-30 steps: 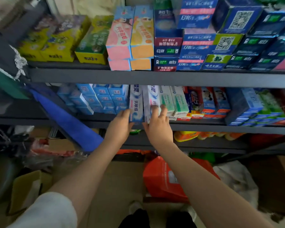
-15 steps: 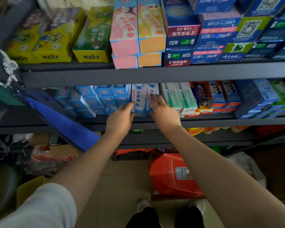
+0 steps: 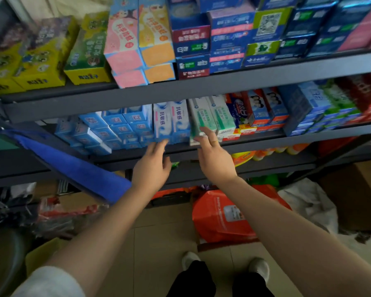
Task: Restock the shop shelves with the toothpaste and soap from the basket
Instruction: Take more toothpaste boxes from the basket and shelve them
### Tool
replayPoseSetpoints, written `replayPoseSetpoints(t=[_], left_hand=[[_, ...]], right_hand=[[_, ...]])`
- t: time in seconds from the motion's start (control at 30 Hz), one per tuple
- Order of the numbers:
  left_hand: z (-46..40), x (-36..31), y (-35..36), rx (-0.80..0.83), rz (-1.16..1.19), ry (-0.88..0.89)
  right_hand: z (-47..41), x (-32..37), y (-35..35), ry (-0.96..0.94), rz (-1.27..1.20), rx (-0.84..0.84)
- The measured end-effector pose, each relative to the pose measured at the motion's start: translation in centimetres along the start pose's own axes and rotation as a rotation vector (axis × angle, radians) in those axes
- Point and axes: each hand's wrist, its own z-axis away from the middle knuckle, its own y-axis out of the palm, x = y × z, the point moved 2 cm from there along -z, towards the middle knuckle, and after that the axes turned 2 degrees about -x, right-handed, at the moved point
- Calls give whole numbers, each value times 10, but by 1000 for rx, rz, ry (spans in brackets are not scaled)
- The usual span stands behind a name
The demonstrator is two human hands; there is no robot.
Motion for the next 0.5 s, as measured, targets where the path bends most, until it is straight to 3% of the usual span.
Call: replayPoseSetpoints(t=[0.2,0.33,0.5], left_hand=[[26,-71,31,192,88,113],[36,-154,63,345,84,224],[57,-271,119,411,146,330]], right_hand=[[75,-69,-41,87,-46,8],[128,-142,-82,192,-66,-48],[204,-244,-151,383,-91,-131]])
